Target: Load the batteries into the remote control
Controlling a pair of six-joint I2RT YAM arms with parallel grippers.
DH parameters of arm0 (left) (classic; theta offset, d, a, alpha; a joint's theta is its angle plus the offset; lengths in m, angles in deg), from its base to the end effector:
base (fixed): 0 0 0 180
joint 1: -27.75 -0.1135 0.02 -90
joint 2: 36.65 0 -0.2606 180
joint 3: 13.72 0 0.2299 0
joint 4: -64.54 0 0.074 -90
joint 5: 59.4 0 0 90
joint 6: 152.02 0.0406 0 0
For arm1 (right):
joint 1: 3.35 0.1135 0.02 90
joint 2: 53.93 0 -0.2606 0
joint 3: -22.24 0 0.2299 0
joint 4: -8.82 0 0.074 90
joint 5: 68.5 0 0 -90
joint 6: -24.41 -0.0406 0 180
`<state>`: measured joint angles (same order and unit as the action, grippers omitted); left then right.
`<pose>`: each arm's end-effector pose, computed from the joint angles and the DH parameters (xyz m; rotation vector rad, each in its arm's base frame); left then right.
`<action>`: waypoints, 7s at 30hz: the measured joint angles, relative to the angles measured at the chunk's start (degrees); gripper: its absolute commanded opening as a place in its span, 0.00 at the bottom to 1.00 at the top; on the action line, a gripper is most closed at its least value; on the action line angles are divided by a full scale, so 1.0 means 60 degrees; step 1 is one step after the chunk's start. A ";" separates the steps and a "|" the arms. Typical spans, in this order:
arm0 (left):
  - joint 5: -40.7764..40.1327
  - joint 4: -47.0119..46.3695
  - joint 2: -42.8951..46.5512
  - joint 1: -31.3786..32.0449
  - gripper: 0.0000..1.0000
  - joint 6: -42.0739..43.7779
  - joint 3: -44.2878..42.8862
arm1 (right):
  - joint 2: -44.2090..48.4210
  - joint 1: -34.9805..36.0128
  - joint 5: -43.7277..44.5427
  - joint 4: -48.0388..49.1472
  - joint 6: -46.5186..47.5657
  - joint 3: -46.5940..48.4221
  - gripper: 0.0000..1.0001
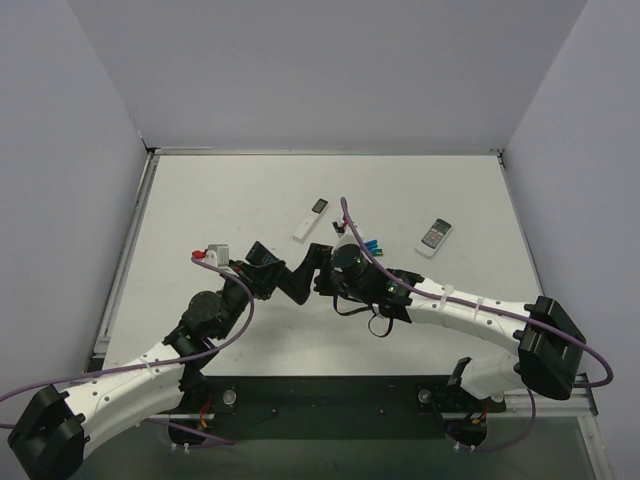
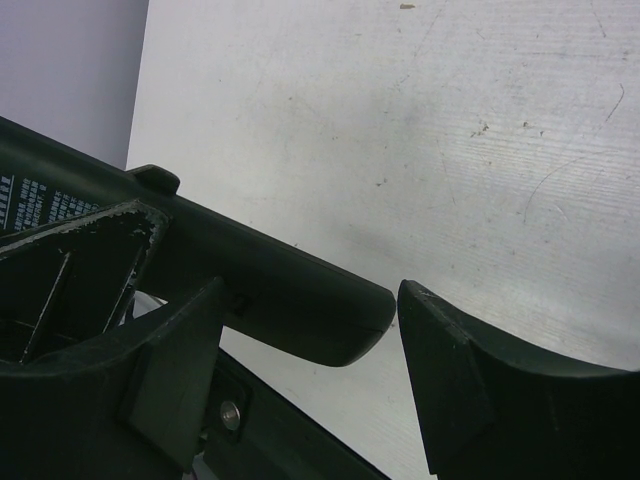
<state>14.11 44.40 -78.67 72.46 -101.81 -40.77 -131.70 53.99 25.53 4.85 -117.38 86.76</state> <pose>0.1225 -0.1051 0.2387 -0.1784 1.5528 -0.9705 0.1632 0.2493 0.2816 -0.0465 2.0674 1.1991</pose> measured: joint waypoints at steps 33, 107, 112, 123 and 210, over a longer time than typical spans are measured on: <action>0.0018 0.1723 -0.0423 -0.0229 0.00 -0.0018 -0.0841 | 0.0124 -0.0182 -0.0583 -0.0138 0.3231 -0.0546 0.94; 0.5577 0.6153 -0.1096 -0.1271 0.00 -0.0117 -0.4105 | 0.1453 0.0732 -0.5992 -0.2368 1.6451 0.0495 0.48; 0.5832 0.6309 -0.1093 -0.1282 0.00 0.0219 -0.4105 | 0.1173 0.0743 -0.5960 -0.2517 1.6622 0.0743 0.34; 0.6084 0.6251 -0.1096 -0.1260 0.00 0.1035 -0.3880 | 0.0725 0.0761 -0.5887 -0.2605 1.6764 0.0969 0.14; 0.1421 0.3067 0.0918 -0.1555 0.00 -0.0484 0.0463 | -0.1089 -0.2546 -0.1741 -0.2273 0.5646 -0.0036 1.00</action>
<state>22.63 62.81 -73.16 63.12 -104.72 -38.00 -138.24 38.71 15.09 -8.79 -83.50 86.54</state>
